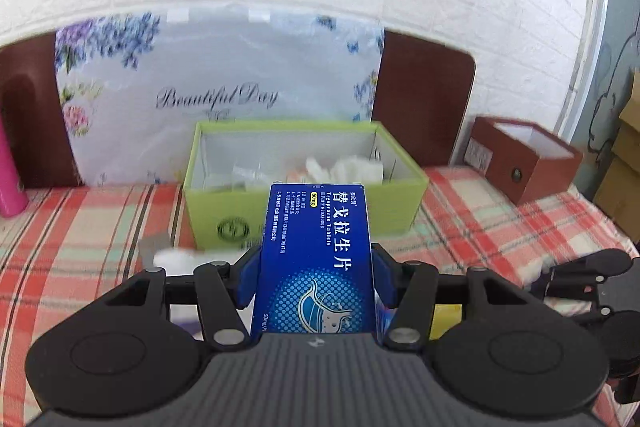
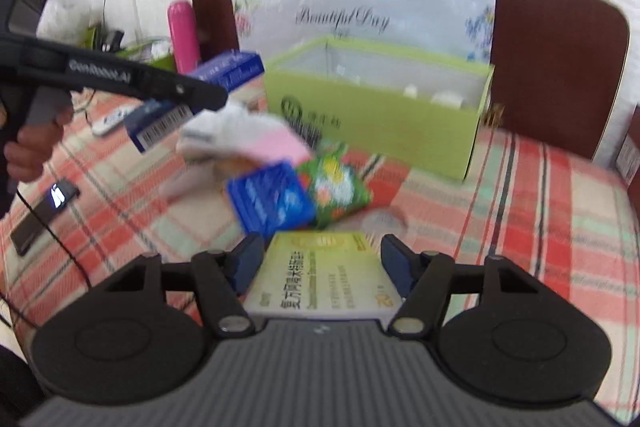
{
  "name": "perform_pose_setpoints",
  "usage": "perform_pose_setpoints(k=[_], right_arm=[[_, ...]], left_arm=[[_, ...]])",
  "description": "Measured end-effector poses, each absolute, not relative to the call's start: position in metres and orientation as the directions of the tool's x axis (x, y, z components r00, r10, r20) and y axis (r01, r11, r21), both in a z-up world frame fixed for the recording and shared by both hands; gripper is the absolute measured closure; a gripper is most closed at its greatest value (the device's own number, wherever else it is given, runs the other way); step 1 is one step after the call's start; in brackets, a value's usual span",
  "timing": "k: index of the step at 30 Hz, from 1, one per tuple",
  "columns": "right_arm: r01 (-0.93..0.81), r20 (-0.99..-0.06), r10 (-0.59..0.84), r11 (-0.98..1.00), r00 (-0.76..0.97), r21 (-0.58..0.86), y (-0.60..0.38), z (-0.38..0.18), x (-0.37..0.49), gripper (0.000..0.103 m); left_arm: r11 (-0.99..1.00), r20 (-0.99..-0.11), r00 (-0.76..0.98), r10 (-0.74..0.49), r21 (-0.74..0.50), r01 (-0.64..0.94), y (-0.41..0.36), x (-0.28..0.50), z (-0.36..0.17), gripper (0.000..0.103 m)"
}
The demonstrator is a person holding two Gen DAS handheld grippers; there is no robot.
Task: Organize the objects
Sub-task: 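Carry both medicine boxes into the lime-green box and open both tools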
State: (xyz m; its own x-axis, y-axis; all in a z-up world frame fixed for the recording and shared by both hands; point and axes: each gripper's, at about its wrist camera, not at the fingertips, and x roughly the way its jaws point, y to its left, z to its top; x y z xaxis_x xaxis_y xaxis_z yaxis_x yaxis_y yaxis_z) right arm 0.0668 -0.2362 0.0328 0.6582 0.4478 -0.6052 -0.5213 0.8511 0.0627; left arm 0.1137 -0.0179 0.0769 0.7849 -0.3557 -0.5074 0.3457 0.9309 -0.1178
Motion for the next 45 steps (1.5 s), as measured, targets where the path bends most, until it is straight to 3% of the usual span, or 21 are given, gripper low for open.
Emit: perform_pose_setpoints(k=[1, 2, 4, 6, 9, 10, 13, 17, 20, 22, 27, 37, 45], right_arm=[[-0.53, -0.584, 0.485, 0.841, 0.65, 0.108, -0.24, 0.04, 0.075, 0.1], [-0.499, -0.568, 0.485, 0.854, 0.665, 0.146, -0.244, 0.048, 0.086, 0.1], [-0.463, -0.543, 0.427, 0.883, 0.723, 0.078, -0.243, 0.055, 0.099, 0.099], [-0.461, -0.55, 0.433, 0.882, 0.714, 0.097, -0.247, 0.053, 0.103, 0.092], [-0.456, -0.616, 0.409, 0.885, 0.674, 0.088, -0.252, 0.032, 0.099, 0.031], [-0.444, -0.631, 0.37, 0.895, 0.682, 0.046, -0.251, 0.024, 0.097, 0.029], [-0.4, -0.685, 0.275, 0.916, 0.675, -0.027, -0.253, 0.002, 0.099, 0.029], [-0.334, -0.704, 0.261, 0.942, 0.661, 0.036, -0.269, -0.012, 0.117, 0.029], [-0.317, -0.716, 0.278, 0.945, 0.64, 0.084, -0.276, -0.024, 0.128, 0.021], [-0.309, -0.728, 0.281, 0.946, 0.626, 0.099, -0.28, -0.03, 0.129, 0.036], [-0.348, -0.724, 0.327, 0.929, 0.608, 0.127, -0.276, -0.019, 0.119, 0.037], [-0.403, -0.516, 0.404, 0.907, 0.755, 0.122, -0.256, 0.058, 0.149, 0.037], [-0.344, -0.41, 0.324, 0.939, 0.852, 0.027, -0.226, 0.082, 0.225, 0.036]], left_arm=[[0.932, -0.497, 0.793, -0.353, -0.114, 0.343, -0.019, 0.119, 0.081, 0.044], [0.934, -0.487, 0.801, -0.348, -0.108, 0.34, -0.02, 0.125, 0.084, 0.044], [0.94, -0.488, 0.807, -0.334, -0.103, 0.326, -0.021, 0.134, 0.087, 0.044], [0.94, -0.487, 0.808, -0.332, -0.106, 0.323, -0.017, 0.135, 0.086, 0.044], [0.942, -0.518, 0.79, -0.329, -0.12, 0.314, -0.013, 0.138, 0.077, 0.044], [0.943, -0.528, 0.784, -0.326, -0.118, 0.312, -0.013, 0.14, 0.074, 0.044], [0.939, -0.541, 0.771, -0.335, -0.124, 0.32, -0.016, 0.145, 0.069, 0.044], [0.938, -0.537, 0.773, -0.337, -0.117, 0.327, -0.019, 0.147, 0.071, 0.044], [0.94, -0.537, 0.777, -0.329, -0.111, 0.321, -0.02, 0.149, 0.072, 0.044], [0.942, -0.54, 0.777, -0.324, -0.107, 0.319, -0.02, 0.152, 0.072, 0.044], [0.944, -0.539, 0.78, -0.318, -0.105, 0.312, -0.022, 0.159, 0.074, 0.044], [0.952, -0.453, 0.837, -0.306, -0.117, 0.284, -0.038, 0.199, 0.102, 0.044], [0.965, -0.421, 0.87, -0.258, -0.159, 0.21, -0.046, 0.258, 0.108, 0.044]])
